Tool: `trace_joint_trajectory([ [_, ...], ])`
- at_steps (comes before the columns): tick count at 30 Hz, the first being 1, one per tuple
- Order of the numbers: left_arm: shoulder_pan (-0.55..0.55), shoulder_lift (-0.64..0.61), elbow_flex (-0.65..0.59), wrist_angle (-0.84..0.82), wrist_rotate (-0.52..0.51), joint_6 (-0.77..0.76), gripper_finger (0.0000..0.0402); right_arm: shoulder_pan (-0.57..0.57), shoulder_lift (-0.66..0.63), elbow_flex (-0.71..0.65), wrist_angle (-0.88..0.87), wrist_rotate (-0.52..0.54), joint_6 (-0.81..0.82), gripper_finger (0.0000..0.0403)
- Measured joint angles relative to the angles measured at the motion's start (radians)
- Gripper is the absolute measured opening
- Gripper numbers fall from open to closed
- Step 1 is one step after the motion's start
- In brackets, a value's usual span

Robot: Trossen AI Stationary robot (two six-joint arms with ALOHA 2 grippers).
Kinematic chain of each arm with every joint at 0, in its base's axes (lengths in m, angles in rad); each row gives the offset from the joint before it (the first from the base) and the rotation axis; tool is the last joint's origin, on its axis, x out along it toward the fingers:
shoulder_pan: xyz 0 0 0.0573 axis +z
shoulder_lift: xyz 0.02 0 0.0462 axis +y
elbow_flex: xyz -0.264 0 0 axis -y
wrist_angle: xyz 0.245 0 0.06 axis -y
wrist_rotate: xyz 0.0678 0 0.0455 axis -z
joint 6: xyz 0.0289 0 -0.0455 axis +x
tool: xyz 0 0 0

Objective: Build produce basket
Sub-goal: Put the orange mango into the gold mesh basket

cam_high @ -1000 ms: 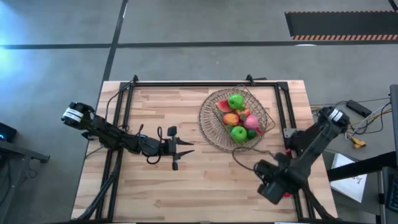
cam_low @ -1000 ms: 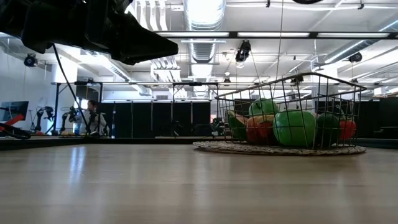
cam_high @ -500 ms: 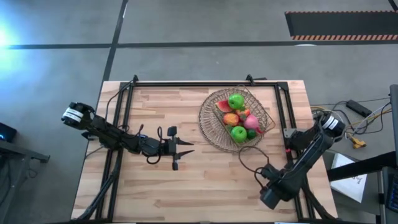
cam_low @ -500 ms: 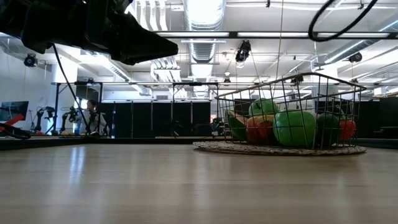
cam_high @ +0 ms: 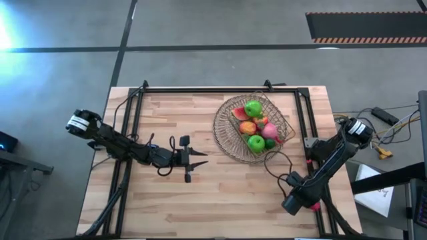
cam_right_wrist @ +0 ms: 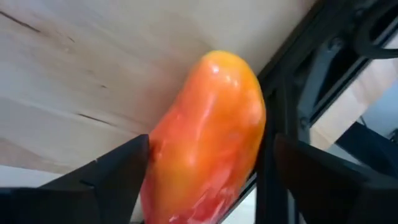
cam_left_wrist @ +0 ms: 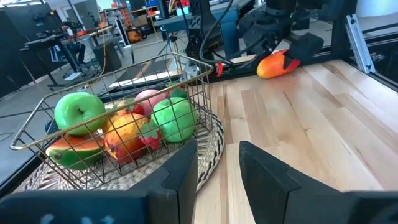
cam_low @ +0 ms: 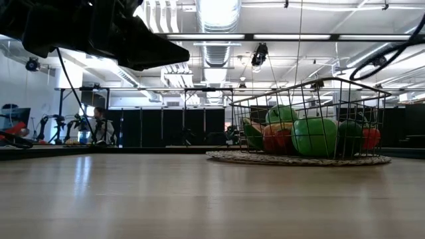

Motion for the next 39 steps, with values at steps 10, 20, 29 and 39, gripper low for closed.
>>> trace_joint_trajectory([
  [10,0.000,0.000,0.000,0.000,0.000,0.000,0.0102,0.000,0.011,-0.104,0.283,-0.009,-0.036,0.0354],
  [20,0.000,0.000,0.000,0.002,0.000,0.000,0.0102,-0.001,0.025,-0.079,0.288,0.059,-0.137,0.0272],
  [29,0.000,0.000,0.000,0.003,0.000,0.000,0.0102,-0.059,-0.011,0.092,0.288,0.403,-0.374,0.0234],
  [39,0.000,0.000,0.000,0.004,0.000,-0.001,0.0102,-0.267,-0.033,0.453,0.079,0.991,-0.907,0.0236],
])
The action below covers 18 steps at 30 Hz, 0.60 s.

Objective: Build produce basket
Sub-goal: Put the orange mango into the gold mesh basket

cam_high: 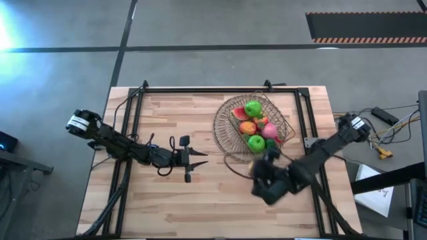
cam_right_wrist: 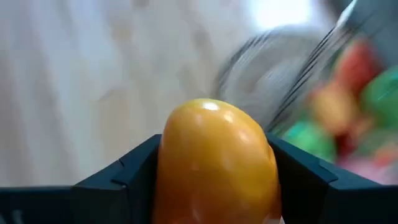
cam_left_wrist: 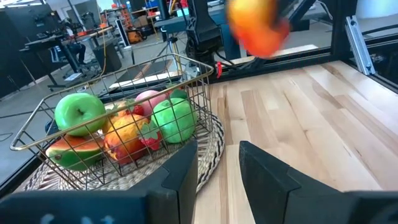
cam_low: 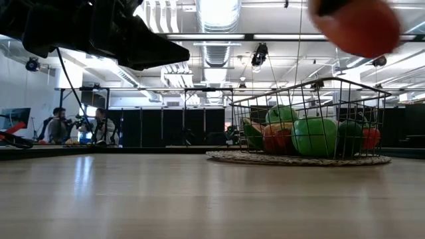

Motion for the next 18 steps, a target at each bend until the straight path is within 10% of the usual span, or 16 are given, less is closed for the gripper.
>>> trace_joint_trajectory([
  [9,0.000,0.000,0.000,0.000,0.000,0.000,0.0102,-0.391,0.000,0.079,-0.042,0.022,-0.423,0.0236],
  [18,0.000,0.000,0.000,-0.009,0.000,0.000,0.0102,-0.657,0.000,-0.005,-0.050,-0.221,-0.721,0.0237],
])
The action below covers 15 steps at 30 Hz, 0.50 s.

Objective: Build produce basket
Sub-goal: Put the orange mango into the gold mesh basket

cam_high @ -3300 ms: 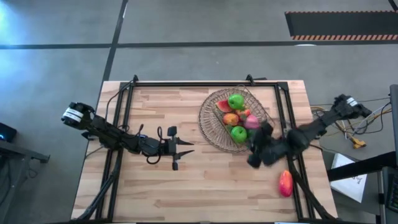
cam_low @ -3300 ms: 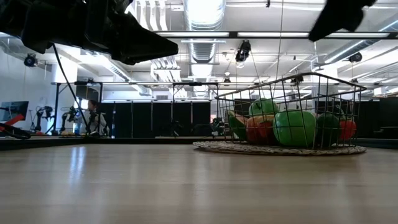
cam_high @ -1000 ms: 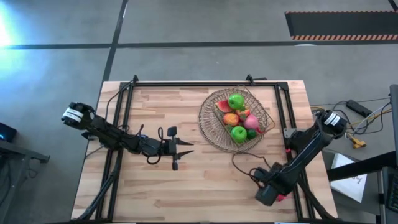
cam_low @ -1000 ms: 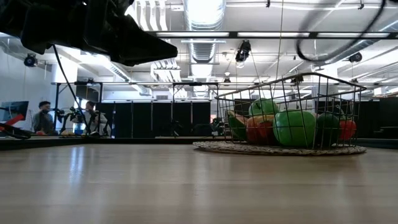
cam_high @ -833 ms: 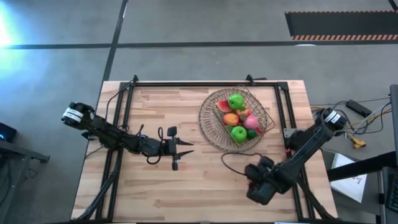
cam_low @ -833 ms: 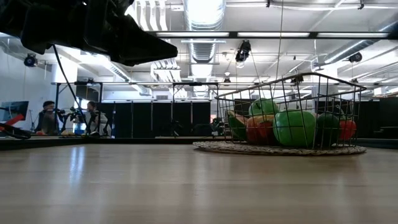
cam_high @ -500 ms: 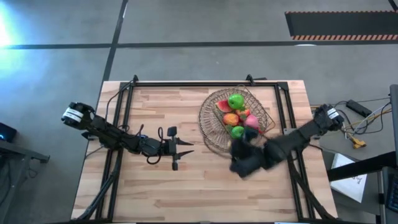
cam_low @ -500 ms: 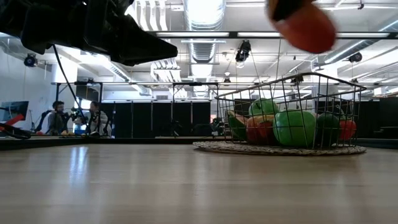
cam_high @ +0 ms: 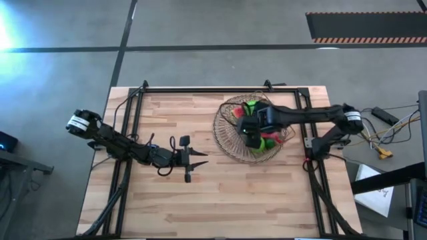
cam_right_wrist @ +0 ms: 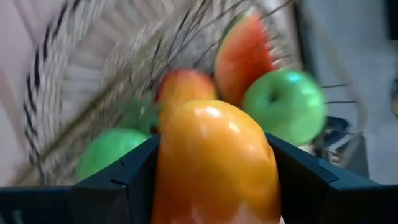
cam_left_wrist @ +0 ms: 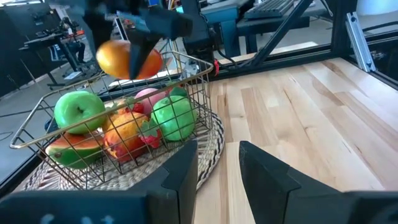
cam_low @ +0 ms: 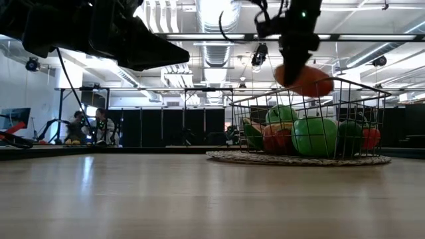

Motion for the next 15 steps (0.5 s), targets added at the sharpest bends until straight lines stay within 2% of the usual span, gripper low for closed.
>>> trace_joint_trajectory([
  [4,0.000,0.000,0.000,0.000,0.000,0.000,0.0102,-0.034,0.000,-0.058,-0.006,-0.094,-0.087,0.0237],
  [10,0.000,0.000,0.000,0.000,0.000,0.000,0.0102,-0.038,0.000,-0.146,-0.005,-0.098,-0.145,0.0239],
  [15,0.000,0.000,0.000,0.000,0.000,0.000,0.0102,-0.038,0.000,-0.184,-0.002,-0.098,-0.148,0.0256],
])
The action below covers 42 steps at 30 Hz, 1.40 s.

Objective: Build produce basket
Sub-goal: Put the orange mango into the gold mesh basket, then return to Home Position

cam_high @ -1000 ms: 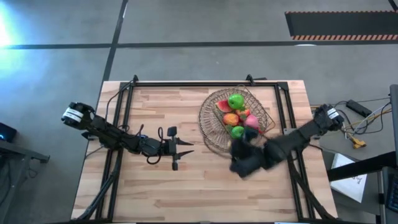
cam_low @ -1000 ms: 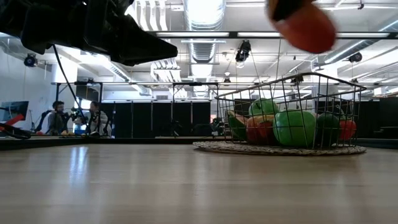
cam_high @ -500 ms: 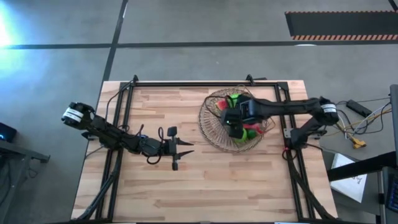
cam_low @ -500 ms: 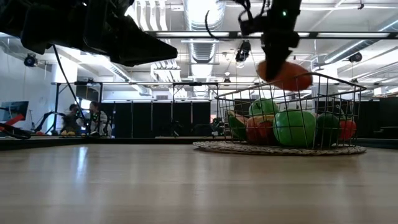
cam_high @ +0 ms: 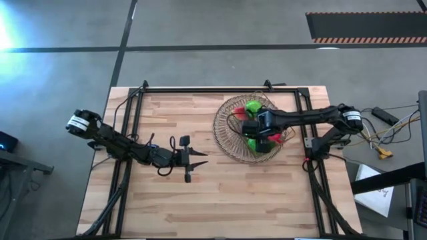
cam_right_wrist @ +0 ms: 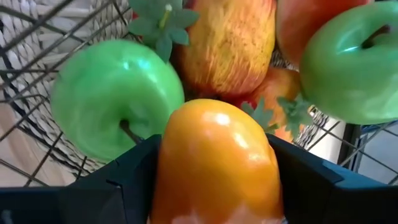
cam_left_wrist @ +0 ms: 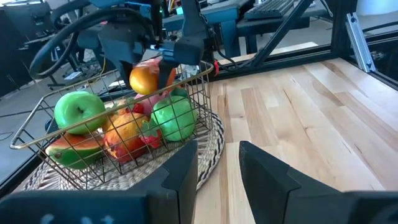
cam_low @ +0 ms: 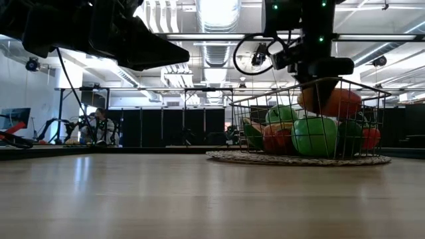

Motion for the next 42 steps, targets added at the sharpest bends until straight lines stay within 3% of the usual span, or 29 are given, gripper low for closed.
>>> trace_joint_trajectory([
  [23,0.000,0.000,0.000,0.001,0.000,0.001,0.0102,0.001,0.000,-0.014,-0.006,-0.020,-0.002,0.0276],
  [35,0.001,0.000,0.000,0.005,0.000,0.001,0.0102,0.002,0.000,-0.013,-0.006,-0.024,0.013,0.0338],
  [42,0.001,0.000,0.000,0.010,0.000,0.001,0.0102,0.004,-0.021,-0.013,-0.011,-0.056,0.021,0.0329],
])
